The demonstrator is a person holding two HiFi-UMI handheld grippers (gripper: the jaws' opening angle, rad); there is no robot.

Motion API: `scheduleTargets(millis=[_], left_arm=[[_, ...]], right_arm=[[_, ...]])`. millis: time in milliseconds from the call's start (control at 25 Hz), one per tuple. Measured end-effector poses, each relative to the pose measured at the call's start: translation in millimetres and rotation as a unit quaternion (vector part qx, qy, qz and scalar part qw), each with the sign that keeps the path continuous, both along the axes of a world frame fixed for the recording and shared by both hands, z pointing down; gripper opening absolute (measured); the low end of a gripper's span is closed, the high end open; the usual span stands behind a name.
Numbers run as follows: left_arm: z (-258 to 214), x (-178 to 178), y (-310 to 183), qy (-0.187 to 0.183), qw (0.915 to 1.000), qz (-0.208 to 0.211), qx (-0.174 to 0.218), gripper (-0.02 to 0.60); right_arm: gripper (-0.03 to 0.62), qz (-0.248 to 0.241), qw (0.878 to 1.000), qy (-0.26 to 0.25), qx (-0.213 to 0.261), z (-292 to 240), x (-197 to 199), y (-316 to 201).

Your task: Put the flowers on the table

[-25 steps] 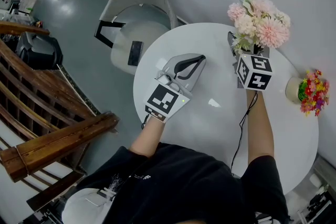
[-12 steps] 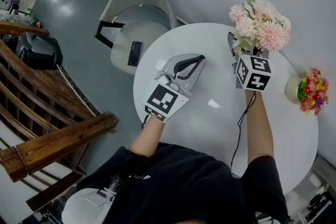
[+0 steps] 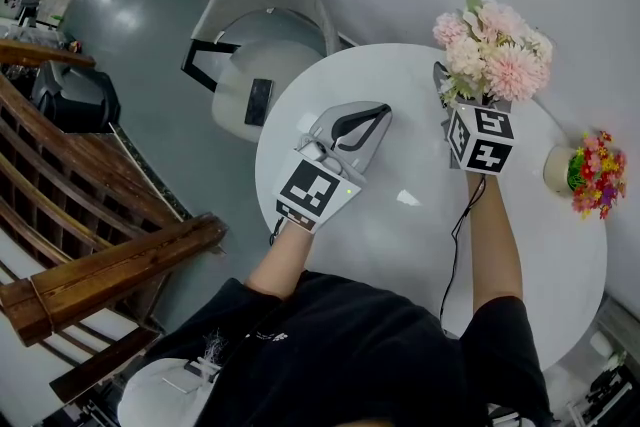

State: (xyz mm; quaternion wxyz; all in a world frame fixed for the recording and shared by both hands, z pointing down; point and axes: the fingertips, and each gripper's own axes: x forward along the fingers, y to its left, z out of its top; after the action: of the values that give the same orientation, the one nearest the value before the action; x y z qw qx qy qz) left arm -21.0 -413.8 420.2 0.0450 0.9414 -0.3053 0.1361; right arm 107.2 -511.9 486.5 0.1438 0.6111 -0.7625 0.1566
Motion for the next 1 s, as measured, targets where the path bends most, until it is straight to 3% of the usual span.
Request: scheduleTargets(millis=[1000], left_arm=[[-5.9, -3.8, 4.8, 0.002, 0.9999, -0.003, 0.01, 0.005]], right_arm=[[0.368, -0.008, 1.0, 0.021, -0.011, 3.4, -8.2, 8.4]])
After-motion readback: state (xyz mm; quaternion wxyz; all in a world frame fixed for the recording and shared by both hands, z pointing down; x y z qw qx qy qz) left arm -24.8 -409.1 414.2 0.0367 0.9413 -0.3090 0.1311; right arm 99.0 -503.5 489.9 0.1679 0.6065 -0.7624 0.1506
